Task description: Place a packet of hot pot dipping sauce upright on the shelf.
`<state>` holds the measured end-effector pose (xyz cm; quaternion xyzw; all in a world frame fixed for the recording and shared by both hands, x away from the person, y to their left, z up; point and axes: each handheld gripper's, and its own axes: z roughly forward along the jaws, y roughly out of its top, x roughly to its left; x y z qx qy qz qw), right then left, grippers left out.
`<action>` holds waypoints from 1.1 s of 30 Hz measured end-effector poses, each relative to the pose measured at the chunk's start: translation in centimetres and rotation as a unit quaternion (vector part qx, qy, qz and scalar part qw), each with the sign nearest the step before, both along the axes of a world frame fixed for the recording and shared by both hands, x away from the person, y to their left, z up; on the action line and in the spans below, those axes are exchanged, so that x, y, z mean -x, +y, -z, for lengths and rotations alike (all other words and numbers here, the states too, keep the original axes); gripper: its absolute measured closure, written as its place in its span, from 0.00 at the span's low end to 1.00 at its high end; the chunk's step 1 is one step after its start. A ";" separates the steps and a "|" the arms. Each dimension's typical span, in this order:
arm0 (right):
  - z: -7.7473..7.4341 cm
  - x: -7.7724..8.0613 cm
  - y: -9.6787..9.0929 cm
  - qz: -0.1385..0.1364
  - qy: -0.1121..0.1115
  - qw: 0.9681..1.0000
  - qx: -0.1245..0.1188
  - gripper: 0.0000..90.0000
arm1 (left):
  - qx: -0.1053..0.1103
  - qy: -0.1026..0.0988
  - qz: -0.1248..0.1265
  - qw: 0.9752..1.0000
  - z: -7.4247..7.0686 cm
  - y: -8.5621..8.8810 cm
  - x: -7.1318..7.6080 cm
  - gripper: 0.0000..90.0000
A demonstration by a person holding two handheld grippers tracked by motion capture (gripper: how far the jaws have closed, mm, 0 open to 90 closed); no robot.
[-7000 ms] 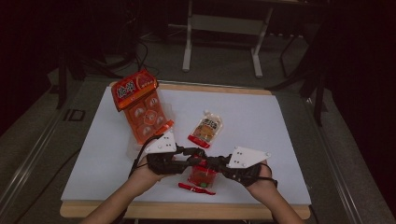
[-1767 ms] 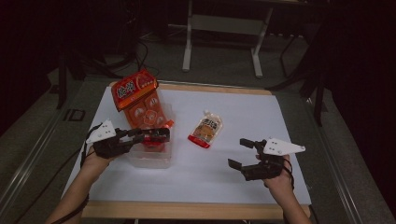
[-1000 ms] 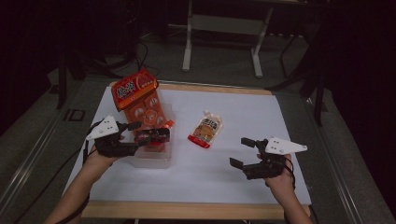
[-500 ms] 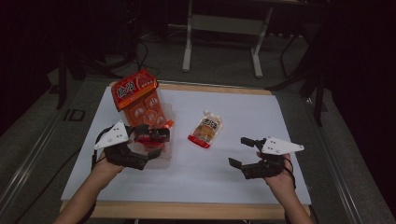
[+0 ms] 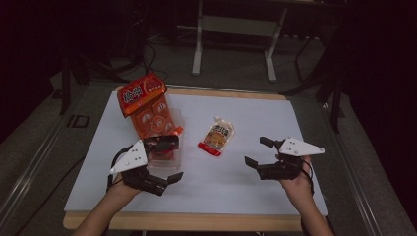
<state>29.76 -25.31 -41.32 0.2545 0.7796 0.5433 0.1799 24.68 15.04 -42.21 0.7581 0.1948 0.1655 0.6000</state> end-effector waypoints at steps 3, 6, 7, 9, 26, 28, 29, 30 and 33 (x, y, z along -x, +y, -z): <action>0.0 -0.6 0.1 0.014 0.016 1.000 -0.002 0.12 | 0.009 0.002 0.010 1.000 0.2 -0.6 0.6 0.06; 0.1 -1.3 0.5 0.041 0.007 0.999 0.004 0.12 | 0.007 0.004 0.019 1.000 0.6 -1.3 1.2 0.06; 0.1 -1.5 0.5 0.036 0.009 0.999 0.004 0.12 | 0.006 0.005 0.022 1.000 0.8 -1.5 1.4 0.06; 0.3 -2.1 0.7 0.048 0.005 0.999 0.011 0.12 | 0.008 0.011 0.027 1.000 1.2 -1.8 1.7 0.06; 1.6 -6.6 2.6 0.056 0.017 0.998 0.031 0.23 | 0.018 0.046 0.047 0.998 5.1 -2.2 3.8 0.06; 1.9 -7.1 3.0 0.053 0.019 0.998 0.033 0.24 | 0.009 0.045 0.043 0.998 5.3 -2.2 4.0 0.06; 2.0 -7.4 3.1 0.055 0.019 0.998 0.035 0.25 | 0.004 0.043 0.041 0.998 5.4 -2.3 4.0 0.06; 2.1 -7.6 3.3 0.056 0.023 0.997 0.037 0.26 | 0.002 0.043 0.042 0.998 5.5 -2.3 4.1 0.05; 2.6 -8.7 3.6 0.060 0.034 0.997 0.036 0.29 | 0.004 0.043 0.040 0.998 5.7 -2.3 4.2 0.05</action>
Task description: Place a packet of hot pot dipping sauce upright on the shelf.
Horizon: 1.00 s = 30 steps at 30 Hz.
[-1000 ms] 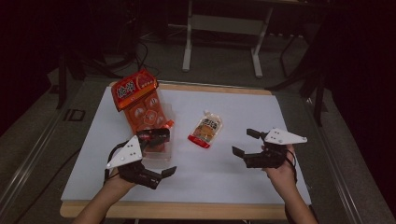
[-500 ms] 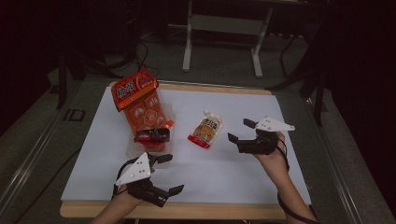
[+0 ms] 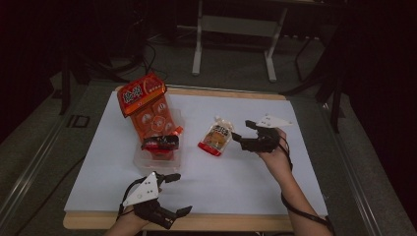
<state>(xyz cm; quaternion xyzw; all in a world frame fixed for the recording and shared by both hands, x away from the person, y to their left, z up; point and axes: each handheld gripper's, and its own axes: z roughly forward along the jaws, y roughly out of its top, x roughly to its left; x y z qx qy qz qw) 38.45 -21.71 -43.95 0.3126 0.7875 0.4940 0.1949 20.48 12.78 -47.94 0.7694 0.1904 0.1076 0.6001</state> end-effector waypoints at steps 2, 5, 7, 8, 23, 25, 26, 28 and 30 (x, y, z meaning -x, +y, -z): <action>0.4 -0.7 0.3 0.003 0.009 1.000 -0.001 0.30 | 0.005 0.001 -0.003 1.000 0.2 0.0 0.1 0.05; 1.1 -1.7 0.7 0.011 0.022 1.000 0.005 0.33 | -0.004 0.000 -0.003 1.000 0.5 0.0 0.3 0.05; 1.6 -2.4 0.9 0.014 0.028 0.999 0.009 0.34 | -0.004 -0.001 -0.006 1.000 0.6 0.0 0.4 0.04; 1.8 -2.7 1.0 0.017 0.030 0.999 0.011 0.35 | -0.001 0.000 -0.007 1.000 0.7 0.0 0.5 0.04; 4.7 -6.9 1.7 0.039 0.070 0.996 0.035 0.44 | -0.005 0.009 -0.004 1.000 1.1 0.0 0.6 0.03; 5.0 -7.3 1.8 0.041 0.077 0.995 0.038 0.45 | -0.006 0.008 -0.005 1.000 1.1 0.0 0.7 0.03; 5.2 -7.5 1.9 0.041 0.081 0.995 0.040 0.45 | -0.008 0.005 -0.006 1.000 1.1 0.0 0.7 0.03; 5.6 -7.9 2.0 0.045 0.089 0.994 0.045 0.50 | -0.007 0.005 -0.006 1.000 1.1 0.1 0.8 0.03; 5.9 -8.2 2.2 0.049 0.095 0.993 0.049 0.52 | -0.005 0.005 -0.008 1.000 1.1 0.1 0.9 0.03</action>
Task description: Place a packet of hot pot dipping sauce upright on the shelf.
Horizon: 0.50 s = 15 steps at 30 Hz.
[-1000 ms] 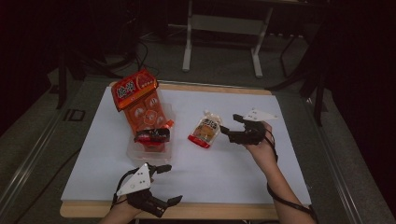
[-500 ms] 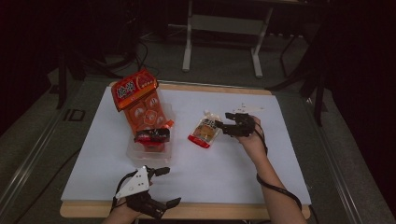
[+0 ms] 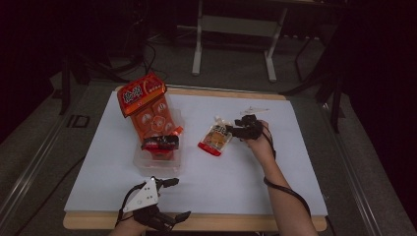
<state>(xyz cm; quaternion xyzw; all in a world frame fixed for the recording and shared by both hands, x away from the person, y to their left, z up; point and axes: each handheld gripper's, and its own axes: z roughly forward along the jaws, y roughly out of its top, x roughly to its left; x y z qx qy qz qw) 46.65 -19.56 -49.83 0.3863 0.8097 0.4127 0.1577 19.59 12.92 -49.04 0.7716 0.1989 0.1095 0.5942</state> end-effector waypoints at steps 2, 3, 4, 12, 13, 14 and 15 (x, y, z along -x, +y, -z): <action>0.3 -0.3 0.2 0.006 0.000 1.000 0.007 0.52 | -0.001 -0.001 -0.002 1.000 0.0 0.0 0.0 0.03; 0.4 -0.4 0.2 0.007 0.004 1.000 0.005 0.52 | -0.001 0.000 -0.001 1.000 0.1 0.1 0.1 0.03; 0.6 -0.6 0.3 0.012 0.002 1.000 0.010 0.52 | 0.000 0.002 -0.001 1.000 0.1 0.1 0.1 0.03; 1.7 -1.7 0.1 0.030 0.012 0.999 0.023 0.52 | 0.001 0.002 -0.002 1.000 0.2 0.2 0.2 0.03; 1.8 -1.8 0.1 0.029 0.013 0.999 0.024 0.52 | -0.001 0.004 -0.002 1.000 0.2 0.2 0.3 0.03; 2.0 -1.9 0.2 0.028 0.013 0.999 0.031 0.51 | -0.001 0.004 -0.002 1.000 0.3 0.2 0.3 0.03; 2.1 -2.0 0.2 0.029 0.014 0.999 0.034 0.51 | -0.001 0.005 0.000 1.000 0.3 0.2 0.3 0.03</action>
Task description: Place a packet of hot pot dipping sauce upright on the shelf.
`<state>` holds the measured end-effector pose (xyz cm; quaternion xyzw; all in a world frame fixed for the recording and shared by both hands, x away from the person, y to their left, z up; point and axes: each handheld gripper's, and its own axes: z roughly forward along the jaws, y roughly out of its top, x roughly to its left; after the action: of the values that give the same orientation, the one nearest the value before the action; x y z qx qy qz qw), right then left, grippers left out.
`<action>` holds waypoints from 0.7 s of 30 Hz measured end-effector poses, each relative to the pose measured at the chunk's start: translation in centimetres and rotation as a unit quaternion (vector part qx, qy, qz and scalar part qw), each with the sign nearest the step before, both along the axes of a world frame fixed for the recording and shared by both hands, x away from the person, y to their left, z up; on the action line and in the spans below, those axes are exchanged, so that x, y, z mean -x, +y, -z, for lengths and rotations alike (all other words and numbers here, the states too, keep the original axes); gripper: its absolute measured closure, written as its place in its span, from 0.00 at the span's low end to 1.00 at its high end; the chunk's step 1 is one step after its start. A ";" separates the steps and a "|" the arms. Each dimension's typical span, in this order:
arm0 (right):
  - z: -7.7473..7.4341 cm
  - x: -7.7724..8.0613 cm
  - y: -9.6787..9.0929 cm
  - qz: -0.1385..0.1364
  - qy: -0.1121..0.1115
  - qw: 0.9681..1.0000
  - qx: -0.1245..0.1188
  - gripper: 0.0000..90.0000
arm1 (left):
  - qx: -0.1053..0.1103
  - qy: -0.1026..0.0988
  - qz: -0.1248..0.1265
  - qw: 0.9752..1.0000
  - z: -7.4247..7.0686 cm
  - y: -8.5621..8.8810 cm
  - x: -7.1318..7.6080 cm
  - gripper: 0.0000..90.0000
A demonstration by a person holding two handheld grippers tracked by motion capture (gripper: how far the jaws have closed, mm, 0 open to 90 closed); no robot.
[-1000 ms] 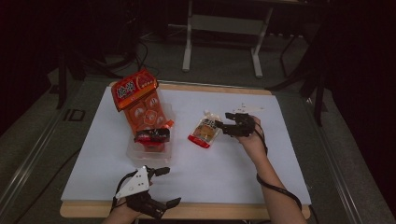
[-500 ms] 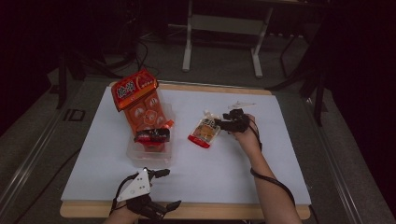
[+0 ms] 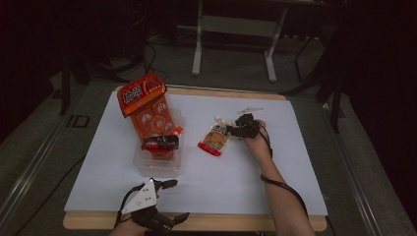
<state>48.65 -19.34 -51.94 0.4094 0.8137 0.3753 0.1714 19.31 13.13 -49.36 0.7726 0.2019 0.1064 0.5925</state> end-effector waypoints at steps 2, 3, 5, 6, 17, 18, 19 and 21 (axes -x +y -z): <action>0.3 -0.2 0.0 0.003 0.005 1.000 -0.003 0.51 | -0.002 -0.001 0.000 1.000 0.0 0.0 0.0 0.03; 0.4 -0.3 0.0 0.004 0.004 1.000 -0.002 0.51 | -0.002 0.000 0.001 1.000 0.0 0.0 0.0 0.03; 0.6 -0.5 0.0 0.004 0.011 1.000 -0.008 0.52 | -0.002 0.001 0.000 1.000 0.1 0.0 0.0 0.03; 0.7 -0.5 0.1 0.005 0.009 1.000 -0.002 0.52 | -0.003 0.003 0.002 1.000 0.1 0.0 0.0 0.03; 1.3 -0.6 0.7 -0.005 0.029 0.999 0.018 0.74 | -0.005 0.003 0.004 1.000 0.2 0.0 0.0 0.03; 1.2 -0.6 0.7 -0.006 0.036 0.999 0.016 0.90 | -0.004 0.003 0.005 1.000 0.2 0.0 0.0 0.03; 1.2 -0.6 0.7 -0.006 0.036 0.999 0.016 0.90 | -0.005 0.001 0.004 1.000 0.2 0.0 0.0 0.03; 1.1 -0.6 1.0 -0.010 0.047 0.999 0.017 0.97 | -0.004 0.001 0.005 1.000 0.2 0.0 0.0 0.03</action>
<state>49.24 -18.37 -53.00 0.4155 0.8311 0.3436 0.1361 19.29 13.08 -49.52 0.7762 0.1980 0.1032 0.5896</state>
